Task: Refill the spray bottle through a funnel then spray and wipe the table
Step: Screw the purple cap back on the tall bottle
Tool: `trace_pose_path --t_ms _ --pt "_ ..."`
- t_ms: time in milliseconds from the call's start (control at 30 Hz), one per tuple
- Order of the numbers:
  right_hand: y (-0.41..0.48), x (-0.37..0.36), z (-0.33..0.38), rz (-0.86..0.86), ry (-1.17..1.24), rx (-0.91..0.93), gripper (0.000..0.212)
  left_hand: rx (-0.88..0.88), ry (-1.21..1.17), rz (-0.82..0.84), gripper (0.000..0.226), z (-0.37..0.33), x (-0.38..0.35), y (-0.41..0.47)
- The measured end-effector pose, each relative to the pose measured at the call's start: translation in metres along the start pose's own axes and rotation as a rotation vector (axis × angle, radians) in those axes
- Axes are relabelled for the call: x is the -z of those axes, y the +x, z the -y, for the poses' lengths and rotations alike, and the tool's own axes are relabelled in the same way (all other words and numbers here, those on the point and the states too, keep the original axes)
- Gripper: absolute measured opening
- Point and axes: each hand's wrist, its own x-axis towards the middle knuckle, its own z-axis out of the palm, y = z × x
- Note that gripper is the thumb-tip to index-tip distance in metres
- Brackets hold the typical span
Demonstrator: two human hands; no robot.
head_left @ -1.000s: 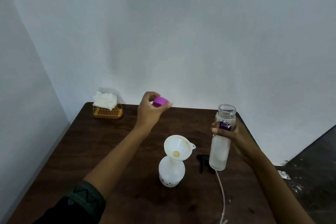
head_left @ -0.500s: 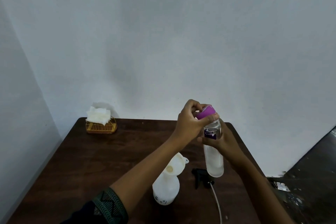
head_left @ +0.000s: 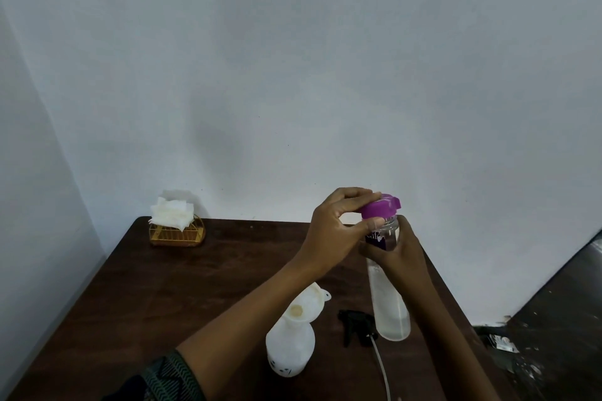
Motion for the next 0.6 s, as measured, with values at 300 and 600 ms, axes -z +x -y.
trace_pose_path --t_ms 300,600 --pt "-0.003 -0.003 0.005 0.042 0.032 -0.012 0.058 0.236 -0.262 0.168 0.025 -0.012 0.007 0.011" --pt "-0.008 -0.002 0.005 0.015 0.065 -0.022 0.057 0.194 -0.167 0.242 0.031 -0.009 0.016 0.012"
